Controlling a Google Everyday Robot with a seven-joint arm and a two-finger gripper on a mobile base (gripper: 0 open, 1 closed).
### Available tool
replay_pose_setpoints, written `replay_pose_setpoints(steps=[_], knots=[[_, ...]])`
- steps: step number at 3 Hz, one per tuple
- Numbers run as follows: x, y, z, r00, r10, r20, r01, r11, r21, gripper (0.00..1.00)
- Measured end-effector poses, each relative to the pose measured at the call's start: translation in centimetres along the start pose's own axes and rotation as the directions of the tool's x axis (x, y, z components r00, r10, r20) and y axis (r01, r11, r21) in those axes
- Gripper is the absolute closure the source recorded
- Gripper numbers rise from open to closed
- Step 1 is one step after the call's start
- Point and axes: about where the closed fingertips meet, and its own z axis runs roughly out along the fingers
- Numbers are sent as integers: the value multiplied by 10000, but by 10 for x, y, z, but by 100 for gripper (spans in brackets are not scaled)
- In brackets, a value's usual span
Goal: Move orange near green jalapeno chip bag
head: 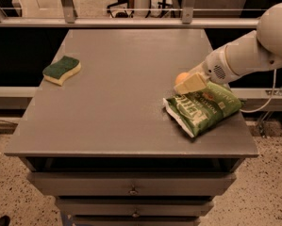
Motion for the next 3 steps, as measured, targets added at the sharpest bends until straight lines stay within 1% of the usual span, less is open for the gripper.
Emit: replay_pose_setpoints(steps=[1, 2, 3], knots=[[4, 0, 6, 9998, 23, -180, -23, 10000, -31, 22], [5, -1, 12, 9996, 27, -289, -27, 10000, -28, 0], [5, -4, 13, 9996, 0, -296, 3, 10000, 86, 0]])
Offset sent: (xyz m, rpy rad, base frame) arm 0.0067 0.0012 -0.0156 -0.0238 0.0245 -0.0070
